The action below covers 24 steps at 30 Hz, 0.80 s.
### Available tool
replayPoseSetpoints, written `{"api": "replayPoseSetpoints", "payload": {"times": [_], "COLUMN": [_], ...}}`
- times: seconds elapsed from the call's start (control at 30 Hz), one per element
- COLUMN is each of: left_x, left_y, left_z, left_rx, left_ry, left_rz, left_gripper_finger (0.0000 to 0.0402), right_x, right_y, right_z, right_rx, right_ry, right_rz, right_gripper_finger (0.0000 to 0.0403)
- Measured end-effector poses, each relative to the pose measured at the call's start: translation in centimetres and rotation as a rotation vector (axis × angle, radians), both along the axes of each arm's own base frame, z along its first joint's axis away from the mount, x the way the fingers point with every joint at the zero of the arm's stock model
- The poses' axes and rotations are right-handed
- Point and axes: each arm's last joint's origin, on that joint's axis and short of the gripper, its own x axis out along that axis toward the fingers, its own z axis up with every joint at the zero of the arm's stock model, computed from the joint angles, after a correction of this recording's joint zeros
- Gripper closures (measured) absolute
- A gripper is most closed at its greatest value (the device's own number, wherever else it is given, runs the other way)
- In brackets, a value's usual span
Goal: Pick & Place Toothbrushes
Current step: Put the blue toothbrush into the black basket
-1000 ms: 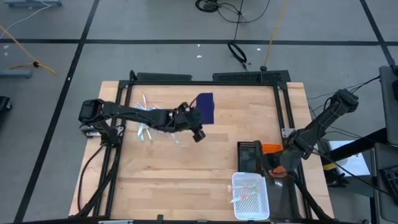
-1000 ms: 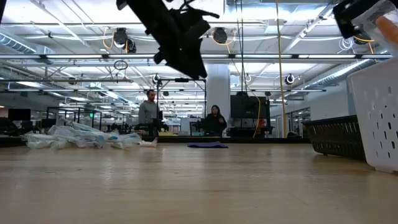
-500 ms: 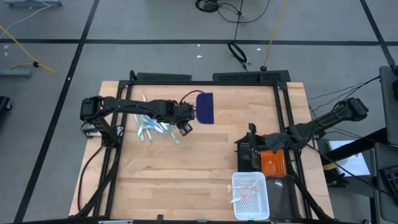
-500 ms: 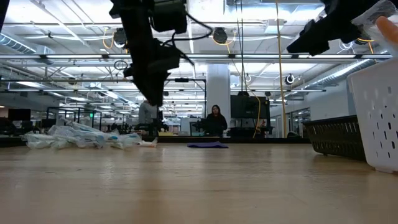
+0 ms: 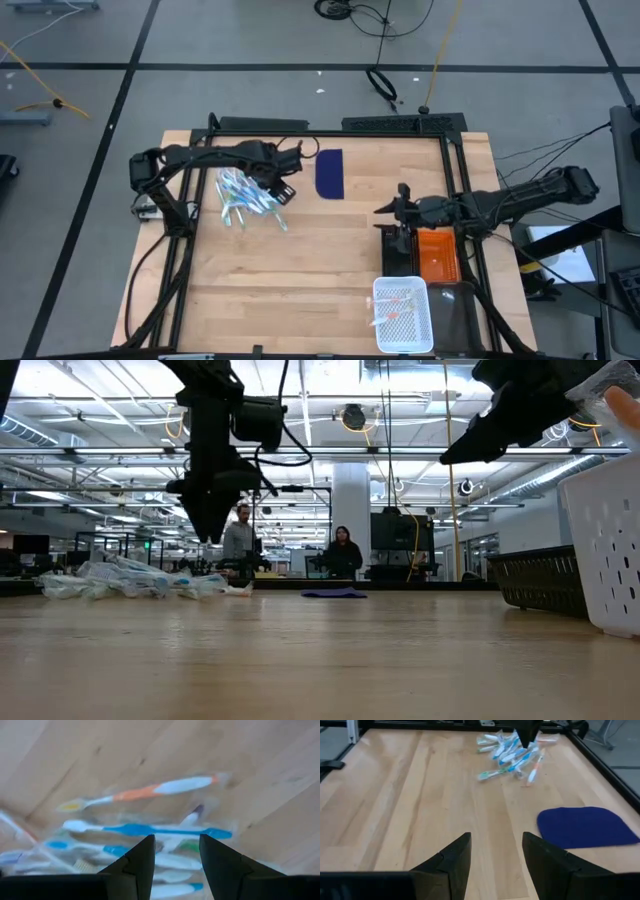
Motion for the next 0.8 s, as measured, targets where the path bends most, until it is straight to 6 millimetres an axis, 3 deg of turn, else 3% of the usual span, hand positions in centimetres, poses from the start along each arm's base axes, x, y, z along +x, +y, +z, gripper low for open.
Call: {"api": "replayPoseSetpoints", "payload": {"times": [0.4, 0.57, 0.8], "left_x": [-0.8, -1.3, -2.4], "left_y": [0.7, 0.3, 0.0], "left_z": [-0.4, -2.1, -5.0], "left_rx": [0.014, -0.031, -0.017], "left_ry": [0.151, 0.241, 0.271], "left_rz": [-0.337, -0.559, -0.645], "left_gripper_finger": [0.0245, 0.0245, 0.0245], "right_x": [0.0, 0.0, 0.1], "right_y": [-0.2, -0.2, -0.2], "right_z": [0.0, 0.0, 0.1], "right_rx": [-0.006, -0.006, -0.016], "right_ry": [0.004, 0.004, -0.013], "right_rz": [0.022, 0.021, 0.022], "right_gripper_finger": [0.0234, 0.0234, 0.0234]}}
